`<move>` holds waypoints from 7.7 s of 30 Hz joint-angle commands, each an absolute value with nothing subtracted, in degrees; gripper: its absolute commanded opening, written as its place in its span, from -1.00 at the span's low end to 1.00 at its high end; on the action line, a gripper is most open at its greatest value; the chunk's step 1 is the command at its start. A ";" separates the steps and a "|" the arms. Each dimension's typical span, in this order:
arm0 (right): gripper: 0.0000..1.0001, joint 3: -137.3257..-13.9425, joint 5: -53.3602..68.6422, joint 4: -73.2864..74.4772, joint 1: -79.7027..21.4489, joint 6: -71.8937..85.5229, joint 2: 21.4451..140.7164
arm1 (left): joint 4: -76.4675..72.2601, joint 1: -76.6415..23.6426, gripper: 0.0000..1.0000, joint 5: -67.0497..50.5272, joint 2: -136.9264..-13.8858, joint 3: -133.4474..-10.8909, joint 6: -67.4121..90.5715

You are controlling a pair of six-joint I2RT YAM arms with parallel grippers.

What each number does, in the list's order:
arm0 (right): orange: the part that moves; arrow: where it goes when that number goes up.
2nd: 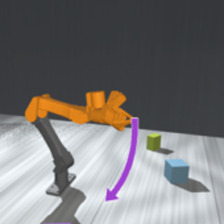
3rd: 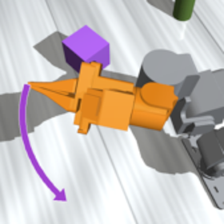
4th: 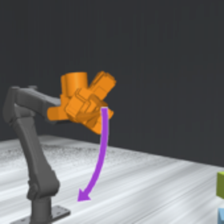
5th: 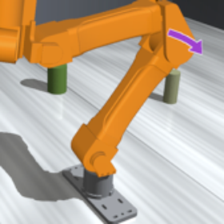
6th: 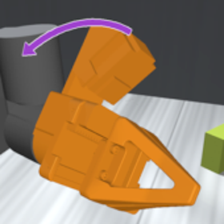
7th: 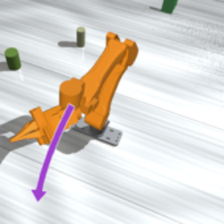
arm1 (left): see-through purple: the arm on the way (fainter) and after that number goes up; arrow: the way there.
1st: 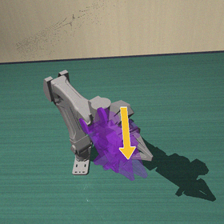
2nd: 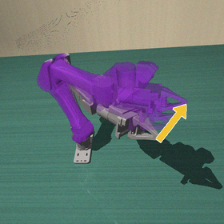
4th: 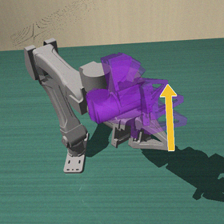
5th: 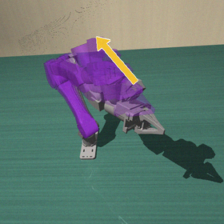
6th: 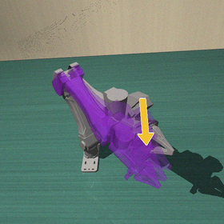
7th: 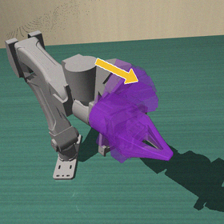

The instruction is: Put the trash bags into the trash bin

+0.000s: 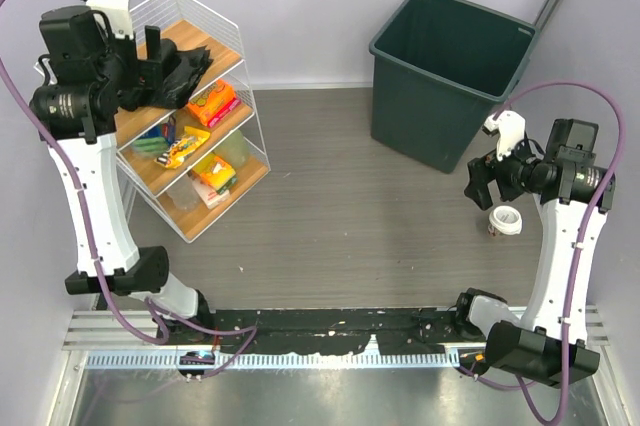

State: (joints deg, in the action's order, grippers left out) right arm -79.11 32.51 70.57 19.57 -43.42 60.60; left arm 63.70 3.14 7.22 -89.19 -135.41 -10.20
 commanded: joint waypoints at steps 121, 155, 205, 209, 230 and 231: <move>0.81 -77.35 31.64 67.24 0.18 -31.90 67.68 | -3.52 -43.95 0.88 -20.92 -101.60 -63.11 14.77; 0.81 -67.06 28.04 62.40 -3.87 -29.97 64.42 | 17.84 -54.49 0.54 -5.27 -103.35 -70.40 -17.40; 0.80 -70.23 31.38 59.07 -4.22 -29.27 74.27 | 1.50 -38.59 -1.00 -35.06 -104.58 -67.94 18.80; 0.80 -69.08 31.03 58.71 -4.31 -29.35 73.65 | 0.35 -37.44 -1.00 -37.26 -106.87 -68.82 21.61; 0.84 -59.77 27.70 44.76 -11.60 -24.52 77.25 | -14.15 -35.33 -1.00 -42.27 -108.54 -63.02 31.38; 0.84 -58.55 26.12 43.78 -12.38 -24.26 77.69 | -14.24 -35.25 -1.00 -42.54 -108.46 -62.93 31.55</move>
State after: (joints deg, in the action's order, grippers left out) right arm -61.73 30.41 51.35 -9.80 -26.11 76.25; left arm -9.50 -36.14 -39.97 -108.20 -63.46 30.37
